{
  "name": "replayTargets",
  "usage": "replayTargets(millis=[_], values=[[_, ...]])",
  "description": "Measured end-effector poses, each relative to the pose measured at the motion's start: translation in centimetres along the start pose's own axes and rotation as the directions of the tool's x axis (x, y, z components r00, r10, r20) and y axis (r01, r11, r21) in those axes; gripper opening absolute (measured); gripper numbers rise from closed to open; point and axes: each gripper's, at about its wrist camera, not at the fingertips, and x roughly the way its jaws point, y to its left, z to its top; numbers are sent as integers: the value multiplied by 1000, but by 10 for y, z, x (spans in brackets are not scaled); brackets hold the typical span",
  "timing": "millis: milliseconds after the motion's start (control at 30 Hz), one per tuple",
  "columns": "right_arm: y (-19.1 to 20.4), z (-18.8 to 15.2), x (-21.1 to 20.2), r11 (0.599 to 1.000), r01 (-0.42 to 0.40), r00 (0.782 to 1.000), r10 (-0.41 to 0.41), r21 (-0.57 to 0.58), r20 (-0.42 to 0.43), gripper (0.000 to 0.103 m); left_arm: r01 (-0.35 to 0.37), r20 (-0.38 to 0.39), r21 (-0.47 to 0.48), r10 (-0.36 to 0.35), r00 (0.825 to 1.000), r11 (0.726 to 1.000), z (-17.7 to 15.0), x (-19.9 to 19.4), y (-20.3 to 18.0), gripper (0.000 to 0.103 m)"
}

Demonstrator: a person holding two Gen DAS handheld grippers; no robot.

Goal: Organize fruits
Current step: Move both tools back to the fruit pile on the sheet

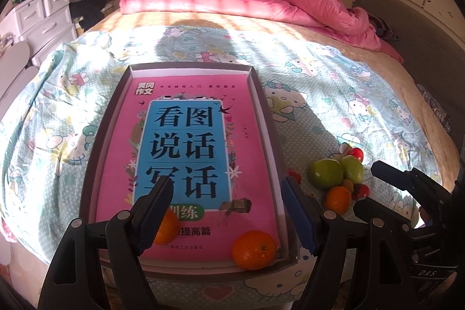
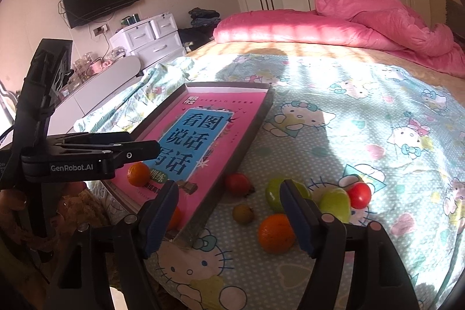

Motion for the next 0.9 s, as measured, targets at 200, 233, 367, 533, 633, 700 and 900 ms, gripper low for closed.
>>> replayTargets(millis=[200, 233, 367, 533, 633, 700, 900], values=[[-8, -2, -8, 1000, 15, 1000, -15, 14, 10, 72, 14, 3, 15, -14, 1000, 1000, 0, -1, -8, 78], [-9, -2, -9, 1000, 19, 1000, -19, 17, 12, 72, 16, 3, 18, -17, 1000, 1000, 0, -1, -9, 78], [-13, -3, -12, 999, 30, 999, -30, 24, 13, 72, 26, 1, 30, -26, 1000, 999, -1, -2, -16, 78], [-20, -5, -16, 998, 53, 999, -53, 32, 11, 72, 44, -2, 50, -43, 999, 998, -1, -1, -25, 78], [-26, -7, -19, 997, 66, 998, -67, 44, 10, 72, 59, -6, 66, -58, 998, 996, -2, -1, -33, 78], [-30, -9, -21, 996, 76, 997, -76, 55, 8, 72, 67, -8, 76, -66, 998, 995, -1, 0, -38, 78], [-41, -13, -26, 990, 117, 993, -117, 77, -6, 73, 89, -20, 106, -87, 996, 990, -2, 5, -52, 78]])
